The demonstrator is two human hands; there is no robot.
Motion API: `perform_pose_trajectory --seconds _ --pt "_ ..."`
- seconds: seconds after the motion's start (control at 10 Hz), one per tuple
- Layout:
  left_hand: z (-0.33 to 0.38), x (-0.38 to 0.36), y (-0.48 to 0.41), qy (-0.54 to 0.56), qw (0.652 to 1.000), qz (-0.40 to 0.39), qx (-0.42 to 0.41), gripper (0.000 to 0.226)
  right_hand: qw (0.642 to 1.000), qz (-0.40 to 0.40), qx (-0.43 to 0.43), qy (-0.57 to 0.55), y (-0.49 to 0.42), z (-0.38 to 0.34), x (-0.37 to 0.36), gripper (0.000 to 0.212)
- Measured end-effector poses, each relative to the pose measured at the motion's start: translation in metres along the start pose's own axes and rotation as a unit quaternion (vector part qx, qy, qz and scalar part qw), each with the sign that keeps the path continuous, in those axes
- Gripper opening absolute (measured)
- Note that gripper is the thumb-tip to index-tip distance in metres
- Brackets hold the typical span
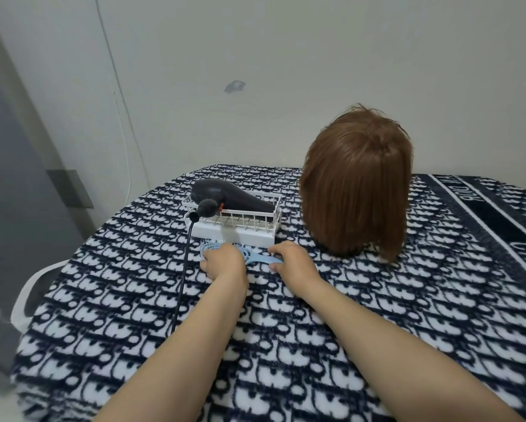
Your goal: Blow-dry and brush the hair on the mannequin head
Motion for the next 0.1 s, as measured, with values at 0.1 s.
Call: perform_pose_trajectory --seconds 0.1 --pt "-0.0007 -0.0034 0.0041 -0.015 0.999 -0.033 -0.025 0.052 1.000 0.008 0.001 -0.025 0.0033 -0.0015 0.0078 0.038"
Point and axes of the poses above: each hand's wrist, its own y-axis away from the middle knuckle, its own x-axis out of the back of the hand, z = x × y, the point moved 6 cm from there along -y, towards the middle knuckle, and after that the axes turned 11 degrees about y, right-handed, at the moved point
